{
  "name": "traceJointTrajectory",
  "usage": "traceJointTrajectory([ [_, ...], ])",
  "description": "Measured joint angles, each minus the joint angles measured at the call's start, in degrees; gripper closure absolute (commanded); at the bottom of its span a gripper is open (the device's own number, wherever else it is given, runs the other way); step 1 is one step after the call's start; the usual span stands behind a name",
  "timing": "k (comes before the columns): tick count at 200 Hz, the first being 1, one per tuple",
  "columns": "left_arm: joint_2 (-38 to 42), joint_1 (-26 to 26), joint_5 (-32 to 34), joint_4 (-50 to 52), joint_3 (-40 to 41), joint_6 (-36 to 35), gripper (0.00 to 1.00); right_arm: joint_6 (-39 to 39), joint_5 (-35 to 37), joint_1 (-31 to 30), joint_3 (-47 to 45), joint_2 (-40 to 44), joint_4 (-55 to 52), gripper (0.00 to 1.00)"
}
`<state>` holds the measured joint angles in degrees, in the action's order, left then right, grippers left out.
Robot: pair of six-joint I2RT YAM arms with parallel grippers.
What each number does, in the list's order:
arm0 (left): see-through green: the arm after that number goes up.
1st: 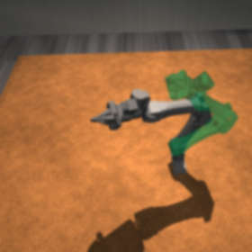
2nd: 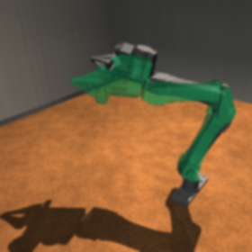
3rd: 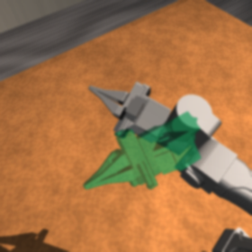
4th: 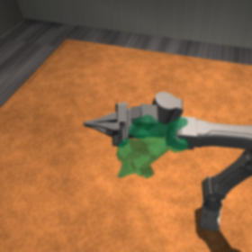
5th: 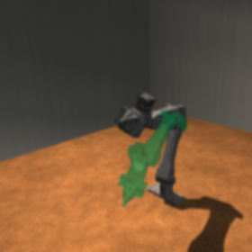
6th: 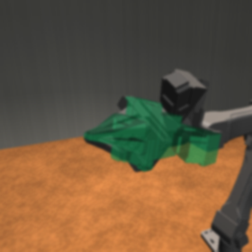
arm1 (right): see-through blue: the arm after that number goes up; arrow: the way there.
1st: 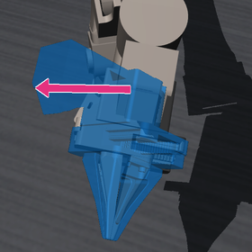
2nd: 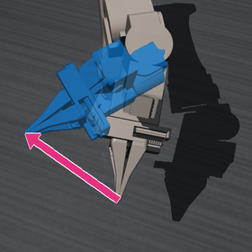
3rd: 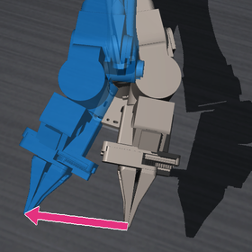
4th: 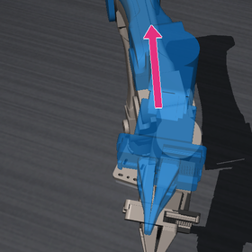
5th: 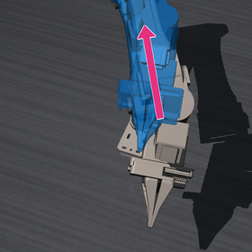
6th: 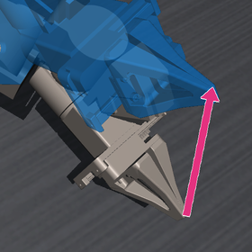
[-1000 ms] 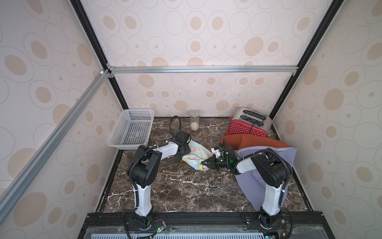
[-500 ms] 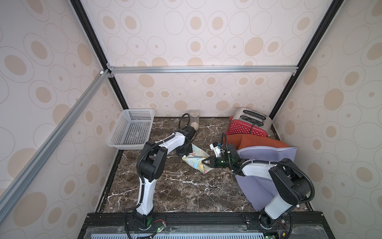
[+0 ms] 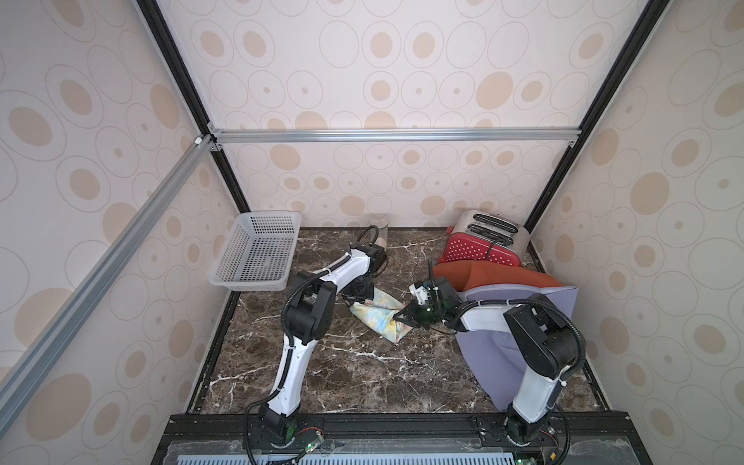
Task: Roll up the skirts
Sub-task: Roll the skirt at the center of the board.
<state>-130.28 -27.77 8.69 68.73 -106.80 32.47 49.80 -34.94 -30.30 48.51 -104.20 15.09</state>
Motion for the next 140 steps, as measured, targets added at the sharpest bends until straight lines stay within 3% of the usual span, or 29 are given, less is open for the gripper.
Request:
traceJointTrajectory([
  [27, -0.4, -0.1, 0.1, 0.8, -0.9, -0.2, 0.82, 1.4, 0.0, 0.4, -0.3, 0.0, 0.1, 1.00],
  [47, -0.3, 0.0, -0.8, 0.7, -0.9, -0.4, 0.80, 1.6, 0.1, 0.9, -0.5, 0.0, -0.2, 1.00],
  [89, 1.1, 2.0, -6.3, -1.9, 0.4, -0.5, 0.68, 2.3, 0.0, 2.4, -1.0, -0.6, -1.2, 1.00],
  [103, 1.6, 3.0, -7.7, -2.8, 0.9, -0.5, 0.58, 2.6, -0.1, 2.8, -1.3, -0.7, -1.2, 1.00],
  [120, 3.1, 4.1, -8.9, -4.3, 2.7, 0.0, 0.56, 3.1, -0.3, 3.5, -1.7, -0.7, -1.2, 1.00],
  [130, 4.4, 5.1, -9.1, -5.1, 3.8, 0.1, 0.43, 3.5, -0.7, 4.0, -2.0, -0.9, -1.2, 1.00],
  [140, 6.0, 6.3, -8.7, -5.5, 4.7, 0.7, 0.38, 3.9, -1.3, 4.7, -2.3, -1.3, -1.2, 1.00],
])
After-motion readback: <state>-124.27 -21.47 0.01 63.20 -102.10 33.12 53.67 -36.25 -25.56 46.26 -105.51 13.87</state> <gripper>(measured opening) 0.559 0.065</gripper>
